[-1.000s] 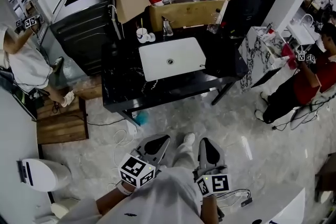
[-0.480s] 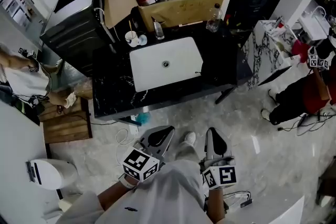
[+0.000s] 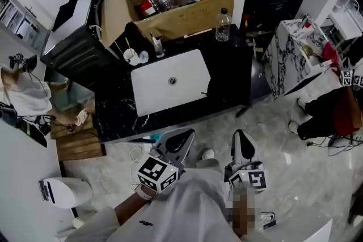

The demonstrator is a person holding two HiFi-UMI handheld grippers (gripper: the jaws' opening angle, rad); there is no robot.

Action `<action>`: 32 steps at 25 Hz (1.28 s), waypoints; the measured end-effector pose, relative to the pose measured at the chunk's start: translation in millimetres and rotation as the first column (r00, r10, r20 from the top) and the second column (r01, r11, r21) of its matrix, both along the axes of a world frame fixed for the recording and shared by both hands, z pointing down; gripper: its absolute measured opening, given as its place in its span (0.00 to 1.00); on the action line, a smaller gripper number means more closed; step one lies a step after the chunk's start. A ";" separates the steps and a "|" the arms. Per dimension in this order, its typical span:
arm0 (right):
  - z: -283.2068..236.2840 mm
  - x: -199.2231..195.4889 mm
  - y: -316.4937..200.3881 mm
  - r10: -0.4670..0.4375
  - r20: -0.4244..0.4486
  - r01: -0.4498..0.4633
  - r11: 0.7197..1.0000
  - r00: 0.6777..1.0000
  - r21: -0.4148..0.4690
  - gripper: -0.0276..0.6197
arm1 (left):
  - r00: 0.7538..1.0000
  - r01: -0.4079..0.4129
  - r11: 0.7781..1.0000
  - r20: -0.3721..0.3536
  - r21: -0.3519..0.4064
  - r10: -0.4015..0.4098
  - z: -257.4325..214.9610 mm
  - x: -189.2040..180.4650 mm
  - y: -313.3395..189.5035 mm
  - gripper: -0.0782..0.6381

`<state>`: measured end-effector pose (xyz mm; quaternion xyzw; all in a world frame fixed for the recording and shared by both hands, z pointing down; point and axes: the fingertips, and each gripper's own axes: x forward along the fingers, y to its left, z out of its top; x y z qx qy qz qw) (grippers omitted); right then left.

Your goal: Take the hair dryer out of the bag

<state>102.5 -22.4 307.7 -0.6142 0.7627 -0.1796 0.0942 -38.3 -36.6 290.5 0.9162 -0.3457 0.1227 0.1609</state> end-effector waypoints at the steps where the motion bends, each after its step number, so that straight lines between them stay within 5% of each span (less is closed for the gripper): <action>1: 1.0 5.3 -6.2 -0.002 0.002 0.002 1.000 1.000 0.001 0.06 | 1.000 0.005 1.000 -0.002 0.000 -0.005 0.2 4.8 -5.3 0.12; 8: 9.9 14.4 -23.3 -0.028 0.019 0.028 1.000 0.999 -0.010 0.06 | 1.000 -0.010 1.000 -0.001 -0.013 0.010 10.4 27.2 -17.6 0.12; 21: 8.4 36.7 -21.0 0.014 -0.099 -0.013 1.000 0.995 0.014 0.06 | 0.993 -0.105 0.993 0.043 -0.051 0.108 33.7 58.4 -40.5 0.12; 32: 30.0 49.2 -32.3 0.036 -0.085 -0.039 0.999 0.996 -0.029 0.06 | 0.972 -0.172 0.983 0.153 -0.070 0.181 73.8 78.7 -72.0 0.12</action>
